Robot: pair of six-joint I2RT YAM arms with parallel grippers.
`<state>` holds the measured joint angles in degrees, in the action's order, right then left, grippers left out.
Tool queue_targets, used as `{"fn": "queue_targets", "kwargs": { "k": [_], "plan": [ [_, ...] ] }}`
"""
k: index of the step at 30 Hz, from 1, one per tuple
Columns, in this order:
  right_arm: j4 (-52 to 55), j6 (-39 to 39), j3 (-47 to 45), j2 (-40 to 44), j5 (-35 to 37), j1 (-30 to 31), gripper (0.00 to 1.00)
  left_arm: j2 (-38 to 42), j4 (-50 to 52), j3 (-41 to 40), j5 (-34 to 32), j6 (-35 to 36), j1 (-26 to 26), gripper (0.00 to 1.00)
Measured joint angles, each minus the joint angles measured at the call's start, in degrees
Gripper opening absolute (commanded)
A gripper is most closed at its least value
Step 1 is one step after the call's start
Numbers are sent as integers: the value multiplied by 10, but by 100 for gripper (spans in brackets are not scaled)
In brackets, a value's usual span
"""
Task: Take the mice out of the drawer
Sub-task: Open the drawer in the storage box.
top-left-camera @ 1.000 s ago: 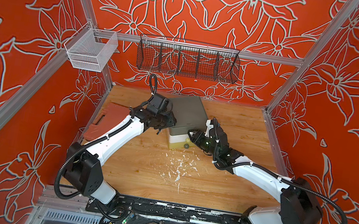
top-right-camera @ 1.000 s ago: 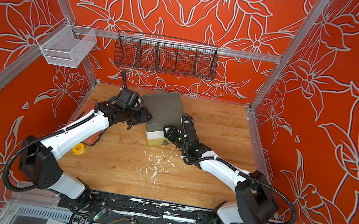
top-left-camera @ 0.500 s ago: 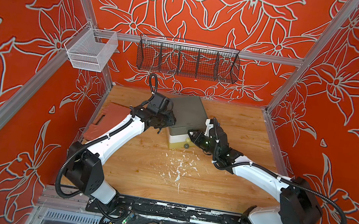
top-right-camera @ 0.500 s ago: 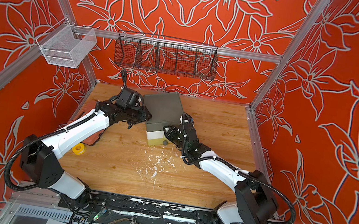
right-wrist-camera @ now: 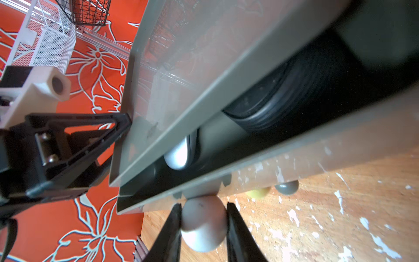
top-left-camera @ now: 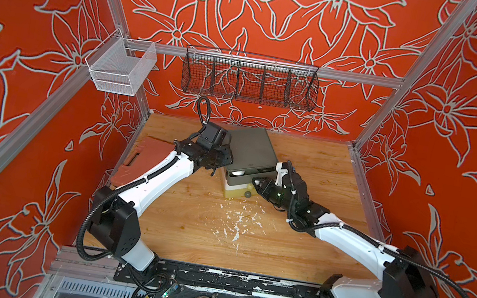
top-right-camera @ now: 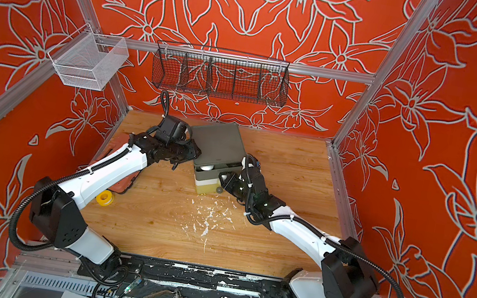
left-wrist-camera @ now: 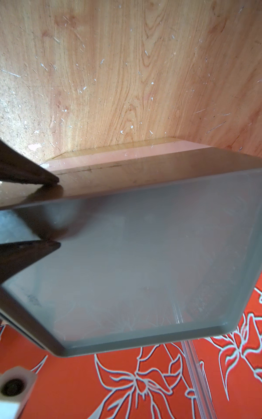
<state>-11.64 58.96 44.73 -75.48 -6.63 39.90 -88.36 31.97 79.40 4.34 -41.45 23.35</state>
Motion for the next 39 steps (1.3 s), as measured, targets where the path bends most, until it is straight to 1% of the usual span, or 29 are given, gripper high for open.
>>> {"fn": "queue_targets", "kwargs": {
  "k": [14,22,30,34,36,38,39],
  "plan": [
    [75,17,-76,140,15,28,21,0,-1,0,-3,-6,0,37],
    [112,29,-96,196,47,53,21,0,-1,1,-8,-9,3,37],
    [149,43,-108,233,84,87,22,-1,0,2,-12,-10,3,37],
    [162,50,-113,244,109,109,25,-1,1,2,-15,-10,3,36],
    [163,52,-114,244,115,112,28,-1,1,2,-16,-11,3,37],
    [168,52,-114,245,121,115,33,-1,1,2,-16,-12,4,37],
    [172,52,-114,247,125,115,38,-1,2,3,-16,-12,4,37]
  ]
}}
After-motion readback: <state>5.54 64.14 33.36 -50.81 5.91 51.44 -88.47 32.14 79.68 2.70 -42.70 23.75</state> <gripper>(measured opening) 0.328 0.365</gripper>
